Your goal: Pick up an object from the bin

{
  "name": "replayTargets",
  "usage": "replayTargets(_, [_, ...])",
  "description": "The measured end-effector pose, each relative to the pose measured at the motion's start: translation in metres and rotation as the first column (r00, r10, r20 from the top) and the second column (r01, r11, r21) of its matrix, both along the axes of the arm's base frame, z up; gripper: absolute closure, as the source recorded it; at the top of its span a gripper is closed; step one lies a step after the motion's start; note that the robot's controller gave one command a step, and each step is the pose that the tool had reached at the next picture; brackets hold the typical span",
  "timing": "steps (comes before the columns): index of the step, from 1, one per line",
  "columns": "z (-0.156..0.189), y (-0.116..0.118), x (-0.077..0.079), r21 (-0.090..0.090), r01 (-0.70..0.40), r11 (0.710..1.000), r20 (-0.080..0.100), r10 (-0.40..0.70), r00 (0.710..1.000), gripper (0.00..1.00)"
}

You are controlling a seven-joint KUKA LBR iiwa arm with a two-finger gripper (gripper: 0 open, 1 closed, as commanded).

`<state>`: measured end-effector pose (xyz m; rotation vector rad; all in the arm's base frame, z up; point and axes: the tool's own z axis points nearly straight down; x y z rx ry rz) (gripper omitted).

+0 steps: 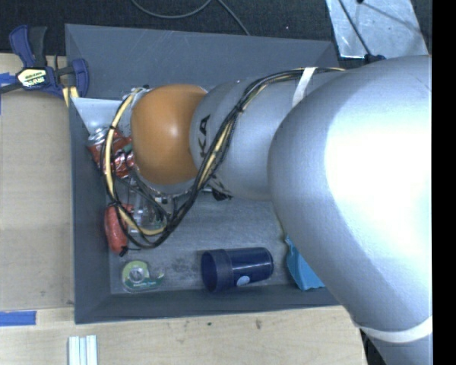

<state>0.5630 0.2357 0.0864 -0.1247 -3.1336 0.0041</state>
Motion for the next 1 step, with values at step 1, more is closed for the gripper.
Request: replayTargets(1, [0.0211,0.0082,0.0057,0.004,-0.226,0.974,0.016,0.225,0.974,0.0])
